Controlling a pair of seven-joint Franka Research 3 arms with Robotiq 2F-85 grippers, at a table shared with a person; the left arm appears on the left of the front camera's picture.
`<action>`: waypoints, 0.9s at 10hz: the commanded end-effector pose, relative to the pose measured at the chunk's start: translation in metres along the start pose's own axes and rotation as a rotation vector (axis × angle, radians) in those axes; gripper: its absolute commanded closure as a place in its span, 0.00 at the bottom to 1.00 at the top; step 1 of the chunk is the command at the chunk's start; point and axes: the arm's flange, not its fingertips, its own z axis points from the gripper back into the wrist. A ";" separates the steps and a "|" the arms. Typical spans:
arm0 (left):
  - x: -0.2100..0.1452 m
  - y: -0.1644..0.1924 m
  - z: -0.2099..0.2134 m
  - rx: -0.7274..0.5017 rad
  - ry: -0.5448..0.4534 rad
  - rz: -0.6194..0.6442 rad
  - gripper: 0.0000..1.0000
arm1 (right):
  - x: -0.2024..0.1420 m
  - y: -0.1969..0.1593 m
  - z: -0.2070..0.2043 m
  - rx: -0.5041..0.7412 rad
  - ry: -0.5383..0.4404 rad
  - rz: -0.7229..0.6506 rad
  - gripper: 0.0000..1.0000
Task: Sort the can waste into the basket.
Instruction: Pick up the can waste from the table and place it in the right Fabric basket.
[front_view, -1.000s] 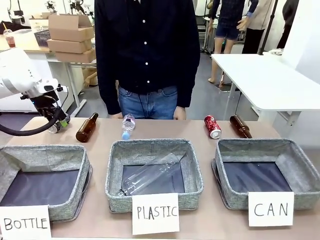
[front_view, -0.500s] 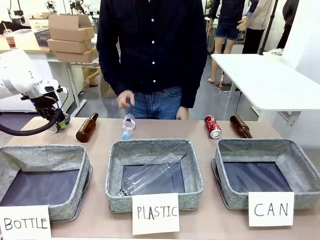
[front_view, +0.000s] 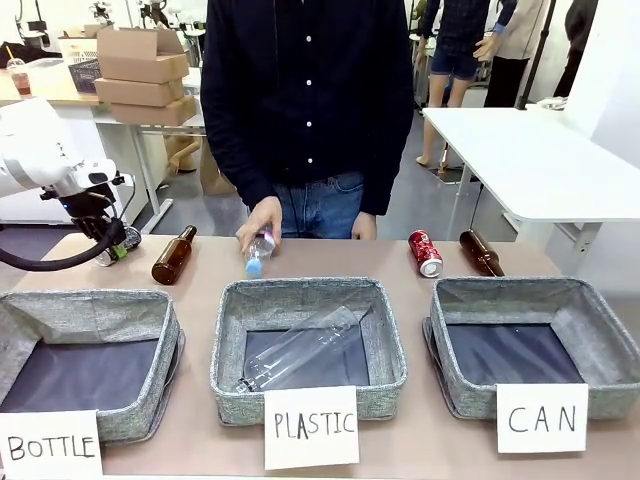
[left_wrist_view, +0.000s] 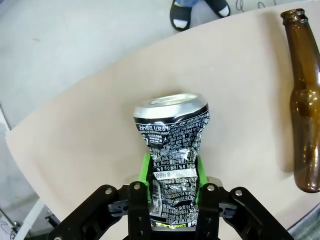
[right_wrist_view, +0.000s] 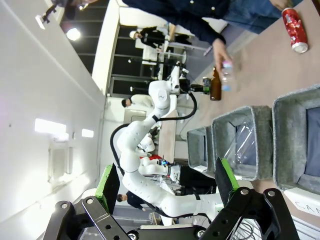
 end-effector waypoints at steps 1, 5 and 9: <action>0.002 0.002 0.006 0.032 0.009 0.043 1.00 | 0.003 0.002 -0.001 0.026 -0.007 0.027 0.00; -0.050 -0.039 0.146 -0.062 -0.078 0.099 0.68 | 0.003 0.002 -0.001 0.026 -0.007 0.027 0.00; -0.170 -0.093 0.256 -0.272 -0.113 -0.117 0.68 | 0.003 0.002 -0.001 0.026 -0.007 0.027 0.00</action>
